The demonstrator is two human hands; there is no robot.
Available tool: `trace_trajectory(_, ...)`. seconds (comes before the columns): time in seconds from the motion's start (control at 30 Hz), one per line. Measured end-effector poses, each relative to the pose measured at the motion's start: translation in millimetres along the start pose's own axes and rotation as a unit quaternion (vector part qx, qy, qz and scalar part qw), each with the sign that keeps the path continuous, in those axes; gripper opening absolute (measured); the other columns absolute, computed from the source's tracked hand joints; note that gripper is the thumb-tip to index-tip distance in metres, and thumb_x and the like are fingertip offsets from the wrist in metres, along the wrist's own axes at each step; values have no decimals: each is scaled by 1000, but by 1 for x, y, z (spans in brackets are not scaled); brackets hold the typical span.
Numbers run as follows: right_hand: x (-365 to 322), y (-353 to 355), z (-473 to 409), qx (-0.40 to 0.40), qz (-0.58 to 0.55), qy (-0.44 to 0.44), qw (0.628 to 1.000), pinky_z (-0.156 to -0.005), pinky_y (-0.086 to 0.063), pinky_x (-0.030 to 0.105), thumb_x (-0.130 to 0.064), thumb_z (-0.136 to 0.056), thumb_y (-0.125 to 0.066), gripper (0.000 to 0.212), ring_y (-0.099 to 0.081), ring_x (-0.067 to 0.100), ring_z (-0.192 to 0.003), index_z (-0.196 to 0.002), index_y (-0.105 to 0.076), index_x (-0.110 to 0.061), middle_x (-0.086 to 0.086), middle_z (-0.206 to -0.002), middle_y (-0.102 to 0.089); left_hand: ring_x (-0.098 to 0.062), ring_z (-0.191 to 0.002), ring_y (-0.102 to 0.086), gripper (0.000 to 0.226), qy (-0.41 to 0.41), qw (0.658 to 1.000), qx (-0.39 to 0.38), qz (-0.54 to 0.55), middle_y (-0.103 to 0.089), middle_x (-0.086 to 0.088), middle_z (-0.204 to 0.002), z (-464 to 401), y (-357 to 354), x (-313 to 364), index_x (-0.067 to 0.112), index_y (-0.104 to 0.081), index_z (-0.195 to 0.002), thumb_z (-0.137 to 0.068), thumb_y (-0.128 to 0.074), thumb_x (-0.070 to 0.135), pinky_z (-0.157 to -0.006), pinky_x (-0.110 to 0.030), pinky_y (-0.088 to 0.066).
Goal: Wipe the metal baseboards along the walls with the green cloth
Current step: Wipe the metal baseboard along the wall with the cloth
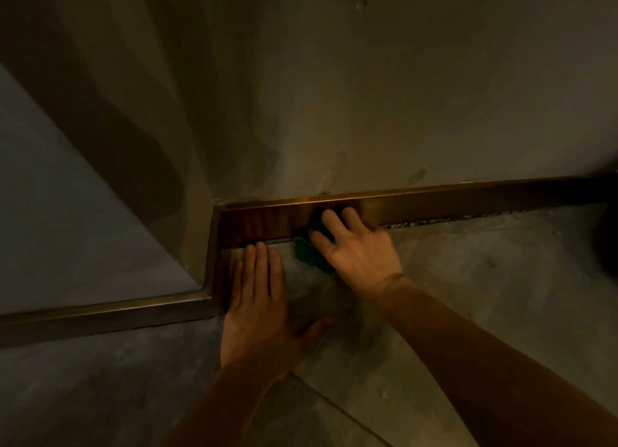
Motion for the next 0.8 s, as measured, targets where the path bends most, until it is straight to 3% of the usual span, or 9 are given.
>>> trace_trajectory(0.43, 40, -16, 22, -59, -19, -73, 995, -55, -53, 43, -12, -69, -82, 52, -56, 40, -103, -118, -63, -13, 17, -122, -56, -27, -154, 14, 131, 13, 1000, -10, 5, 8, -16, -168, 0, -3, -2, 6, 2, -158, -71, -24, 99, -125, -53, -10)
trace_trajectory(0.8, 93, -19, 56, -52, -25, -201, 978, -47, -35, 32, -10, -65, -71, 51, -52, 36, -89, -114, -59, -15, 15, -111, -49, -25, -154, 18, 128, 9, 1000, -11, 6, 12, -15, -168, 0, -2, -2, 8, 6, -158, -72, -23, 99, -125, -53, -8)
Point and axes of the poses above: each hand's wrist, its own z-axis away from the middle knuckle, its own y-axis out of the back of the hand, x = y × z, the point moved 9 cm from there along -z, towards the middle knuckle
